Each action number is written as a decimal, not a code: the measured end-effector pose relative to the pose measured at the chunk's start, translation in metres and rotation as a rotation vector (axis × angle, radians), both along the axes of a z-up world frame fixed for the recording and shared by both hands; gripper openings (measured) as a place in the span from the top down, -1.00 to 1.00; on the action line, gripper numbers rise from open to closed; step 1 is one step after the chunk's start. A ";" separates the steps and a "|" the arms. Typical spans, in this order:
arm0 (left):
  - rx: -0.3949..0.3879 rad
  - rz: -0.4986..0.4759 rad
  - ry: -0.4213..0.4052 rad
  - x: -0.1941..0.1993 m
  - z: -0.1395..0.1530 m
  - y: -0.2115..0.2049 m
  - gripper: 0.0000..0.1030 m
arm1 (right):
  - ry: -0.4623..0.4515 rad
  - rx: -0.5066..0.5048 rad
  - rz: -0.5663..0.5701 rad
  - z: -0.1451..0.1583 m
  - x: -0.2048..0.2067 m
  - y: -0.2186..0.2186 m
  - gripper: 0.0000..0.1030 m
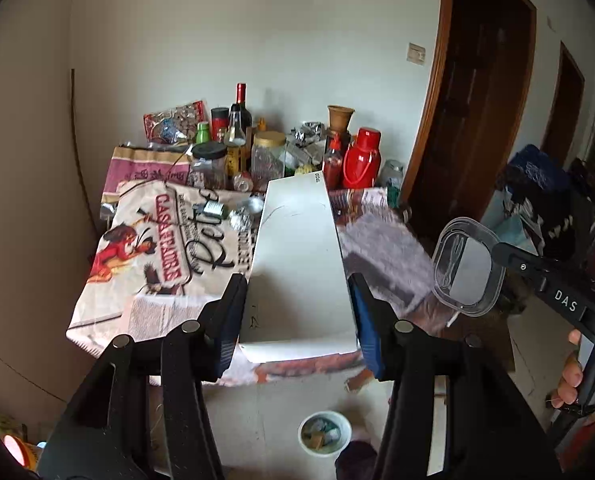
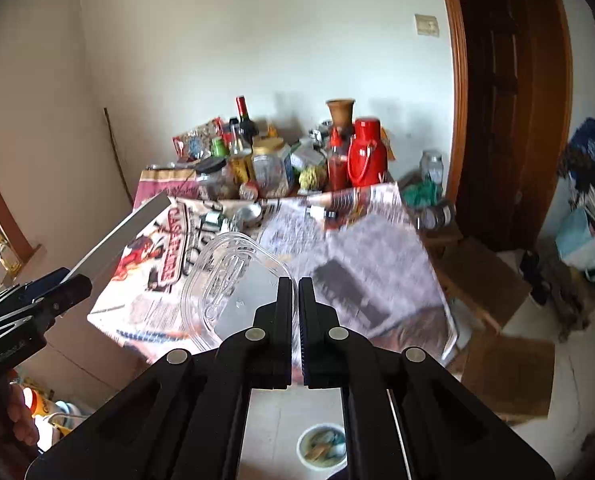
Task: Collect trash
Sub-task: 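Carry the white box and clear lid with both tools over the white bowl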
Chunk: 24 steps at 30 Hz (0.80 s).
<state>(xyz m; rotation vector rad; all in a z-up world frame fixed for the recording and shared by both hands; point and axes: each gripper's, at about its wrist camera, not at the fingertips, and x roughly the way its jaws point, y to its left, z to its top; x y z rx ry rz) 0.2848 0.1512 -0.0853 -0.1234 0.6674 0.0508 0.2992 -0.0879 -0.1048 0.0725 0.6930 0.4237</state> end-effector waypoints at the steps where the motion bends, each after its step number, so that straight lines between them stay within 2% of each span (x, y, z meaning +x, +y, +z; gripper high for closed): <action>1: -0.003 -0.005 0.009 -0.005 -0.003 0.003 0.02 | 0.011 0.000 -0.003 -0.003 -0.004 0.002 0.94; 8: -0.020 -0.045 0.118 -0.028 -0.038 0.011 0.02 | 0.106 -0.019 -0.014 -0.033 -0.029 0.011 0.94; 17: -0.051 -0.099 0.244 -0.039 -0.087 -0.015 0.02 | 0.233 -0.094 0.008 -0.087 -0.038 0.006 0.94; 21: -0.056 -0.092 0.322 -0.038 -0.119 -0.032 0.02 | 0.289 -0.134 0.028 -0.117 -0.037 0.000 0.95; 24: -0.082 -0.082 0.391 -0.034 -0.154 -0.046 0.02 | 0.337 -0.156 0.042 -0.148 -0.033 -0.008 0.94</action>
